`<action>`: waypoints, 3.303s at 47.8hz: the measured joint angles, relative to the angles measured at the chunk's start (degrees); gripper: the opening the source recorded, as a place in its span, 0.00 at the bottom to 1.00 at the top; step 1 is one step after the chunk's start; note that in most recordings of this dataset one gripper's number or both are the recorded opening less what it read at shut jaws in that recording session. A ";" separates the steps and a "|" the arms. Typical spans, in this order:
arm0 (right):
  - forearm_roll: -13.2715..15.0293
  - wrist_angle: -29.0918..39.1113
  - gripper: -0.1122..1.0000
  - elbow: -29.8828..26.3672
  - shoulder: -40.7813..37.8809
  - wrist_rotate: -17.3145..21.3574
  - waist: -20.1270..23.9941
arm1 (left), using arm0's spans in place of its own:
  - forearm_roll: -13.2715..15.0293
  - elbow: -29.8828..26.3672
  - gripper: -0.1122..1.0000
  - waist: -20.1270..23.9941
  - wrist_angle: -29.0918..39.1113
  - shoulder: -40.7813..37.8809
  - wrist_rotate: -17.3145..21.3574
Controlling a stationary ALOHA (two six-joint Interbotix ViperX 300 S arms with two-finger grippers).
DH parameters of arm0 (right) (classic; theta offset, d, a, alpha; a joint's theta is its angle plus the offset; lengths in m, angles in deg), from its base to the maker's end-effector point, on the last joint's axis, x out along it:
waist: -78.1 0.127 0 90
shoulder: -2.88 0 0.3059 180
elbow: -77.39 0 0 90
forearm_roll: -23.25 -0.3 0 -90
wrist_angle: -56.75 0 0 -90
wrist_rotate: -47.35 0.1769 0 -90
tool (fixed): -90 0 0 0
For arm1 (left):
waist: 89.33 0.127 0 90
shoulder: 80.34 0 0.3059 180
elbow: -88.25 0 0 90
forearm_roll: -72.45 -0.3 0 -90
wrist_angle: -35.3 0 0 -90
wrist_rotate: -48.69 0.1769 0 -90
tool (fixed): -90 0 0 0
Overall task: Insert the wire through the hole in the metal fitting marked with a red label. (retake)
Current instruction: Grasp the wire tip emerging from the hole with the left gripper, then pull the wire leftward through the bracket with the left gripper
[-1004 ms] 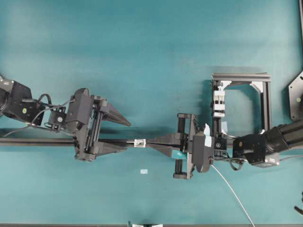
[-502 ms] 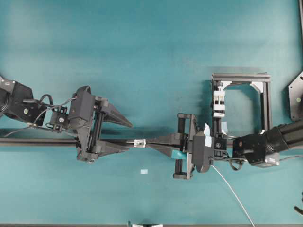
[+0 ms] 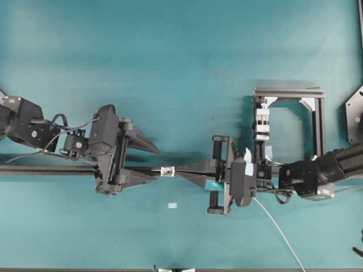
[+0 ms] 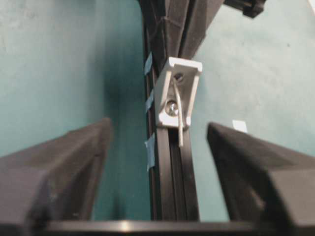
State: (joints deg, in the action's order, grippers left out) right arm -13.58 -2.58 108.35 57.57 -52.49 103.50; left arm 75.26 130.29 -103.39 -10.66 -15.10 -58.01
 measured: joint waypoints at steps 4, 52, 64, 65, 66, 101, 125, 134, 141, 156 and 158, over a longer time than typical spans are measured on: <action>0.00 0.00 0.13 0.00 0.00 0.00 0.00 | 0.00 -0.09 0.14 0.00 0.97 0.00 -0.18; 0.09 6.94 0.14 0.00 1.49 0.09 -1.49 | -0.35 -0.09 0.01 0.18 1.85 0.35 0.70; 0.00 9.40 0.71 0.00 2.99 0.18 -2.90 | -0.35 -0.18 0.01 0.00 1.85 0.35 0.70; -0.09 9.67 0.76 0.09 3.25 0.18 -3.08 | -0.35 -0.18 0.01 0.00 1.76 0.35 0.70; -0.09 9.93 0.81 0.18 3.43 0.26 -3.25 | -0.35 -0.18 0.01 0.00 1.76 0.35 0.70; 0.00 11.07 0.89 4.57 8.88 -0.53 -3.96 | -0.53 10.46 0.01 -1.67 1.93 10.99 4.48; 0.00 11.95 0.89 4.66 9.05 -0.44 -3.96 | -0.53 22.41 0.01 -1.93 1.93 22.24 4.48; 0.00 11.95 0.89 4.66 9.05 -0.44 -3.96 | -0.53 25.14 0.01 -2.02 1.93 25.22 4.39; 0.00 11.95 0.89 4.66 9.05 -0.44 -3.96 | -0.53 25.22 0.01 -2.02 2.02 26.19 4.48; 0.00 11.95 0.89 4.66 9.14 -0.44 -3.96 | -0.44 23.47 0.01 -2.02 8.96 26.63 3.60; 0.00 11.95 0.89 4.66 9.05 -0.44 -3.96 | -0.53 23.20 0.01 -2.02 9.84 26.81 3.69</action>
State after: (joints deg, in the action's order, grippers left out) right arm -13.58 9.38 113.01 66.62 -52.93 99.54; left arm 74.73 153.49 -105.41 -0.82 11.71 -54.32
